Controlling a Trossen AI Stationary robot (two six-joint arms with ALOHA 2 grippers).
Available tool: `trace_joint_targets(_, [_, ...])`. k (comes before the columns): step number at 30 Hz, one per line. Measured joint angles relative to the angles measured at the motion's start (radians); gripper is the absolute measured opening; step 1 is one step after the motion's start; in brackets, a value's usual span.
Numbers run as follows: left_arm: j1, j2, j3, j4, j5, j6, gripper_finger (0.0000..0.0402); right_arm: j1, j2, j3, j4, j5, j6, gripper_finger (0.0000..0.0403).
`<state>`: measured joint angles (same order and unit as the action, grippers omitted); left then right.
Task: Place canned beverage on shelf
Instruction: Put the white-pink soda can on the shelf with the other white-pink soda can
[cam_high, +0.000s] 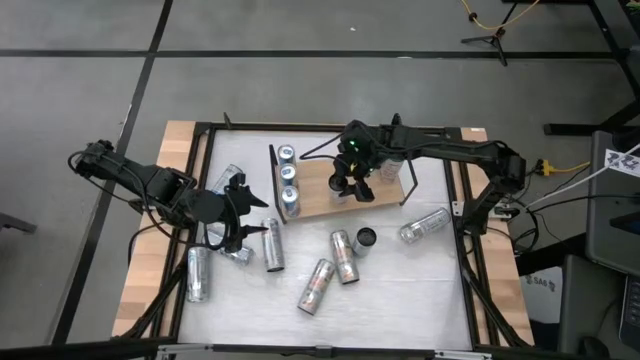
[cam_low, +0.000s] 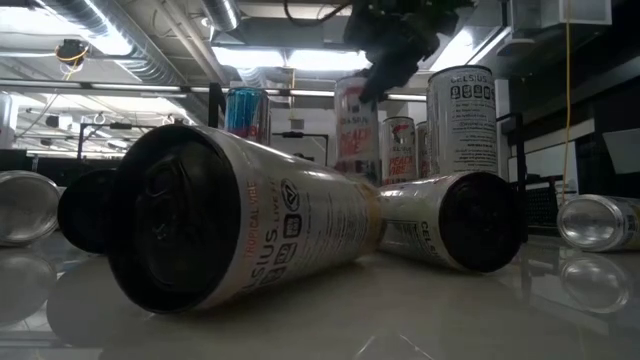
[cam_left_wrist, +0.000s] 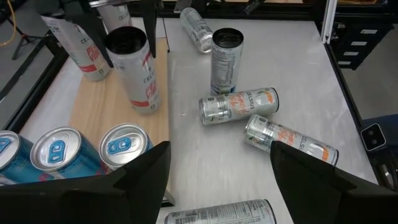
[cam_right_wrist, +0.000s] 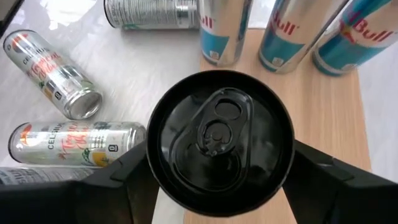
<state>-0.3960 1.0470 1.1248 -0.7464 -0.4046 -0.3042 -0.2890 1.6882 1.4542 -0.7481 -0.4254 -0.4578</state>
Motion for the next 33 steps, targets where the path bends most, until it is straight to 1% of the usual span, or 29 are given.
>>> trace_joint_targets(5, [0.000,0.000,0.000,0.000,0.000,0.000,0.0267,0.000,0.000,-0.024,0.017,0.015,-0.001,0.0267])
trace_joint_targets(33, [0.000,0.000,0.000,0.000,0.000,0.000,0.0267,0.000,-0.002,-0.027,0.021,0.032,0.006,0.0269])
